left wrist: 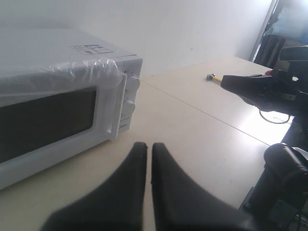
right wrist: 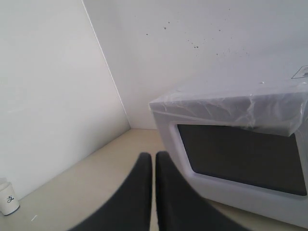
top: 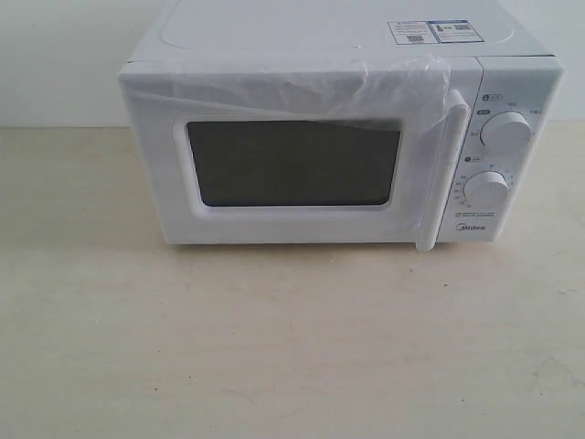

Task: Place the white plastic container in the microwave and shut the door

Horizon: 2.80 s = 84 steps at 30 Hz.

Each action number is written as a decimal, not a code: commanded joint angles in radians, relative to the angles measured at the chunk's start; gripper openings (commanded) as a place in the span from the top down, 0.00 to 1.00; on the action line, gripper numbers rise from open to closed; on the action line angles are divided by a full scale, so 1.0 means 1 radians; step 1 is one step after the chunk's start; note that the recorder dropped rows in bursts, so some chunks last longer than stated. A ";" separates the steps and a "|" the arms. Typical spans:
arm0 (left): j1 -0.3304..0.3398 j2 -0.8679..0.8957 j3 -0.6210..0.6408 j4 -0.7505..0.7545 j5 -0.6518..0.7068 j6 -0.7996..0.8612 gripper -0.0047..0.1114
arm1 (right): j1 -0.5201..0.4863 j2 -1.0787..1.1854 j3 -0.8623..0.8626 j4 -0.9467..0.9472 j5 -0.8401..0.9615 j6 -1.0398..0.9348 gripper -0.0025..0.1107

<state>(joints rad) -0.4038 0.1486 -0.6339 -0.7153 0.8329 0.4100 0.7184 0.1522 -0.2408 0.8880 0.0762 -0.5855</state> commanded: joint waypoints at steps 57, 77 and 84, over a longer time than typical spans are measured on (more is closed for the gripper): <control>0.420 -0.149 0.634 0.479 -0.518 -0.145 0.92 | 0.001 -0.001 0.003 -0.006 0.006 0.000 0.98; 0.420 -0.149 0.634 0.624 -0.551 -0.473 0.92 | 0.001 -0.001 0.003 -0.006 0.006 0.000 0.98; 0.420 -0.149 0.634 0.627 -0.551 -0.471 0.92 | 0.001 -0.001 0.003 -0.006 0.006 0.000 0.98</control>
<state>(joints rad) 0.0118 0.0033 -0.0040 -0.0817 0.2967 -0.0511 0.7184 0.1522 -0.2392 0.8880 0.0824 -0.5834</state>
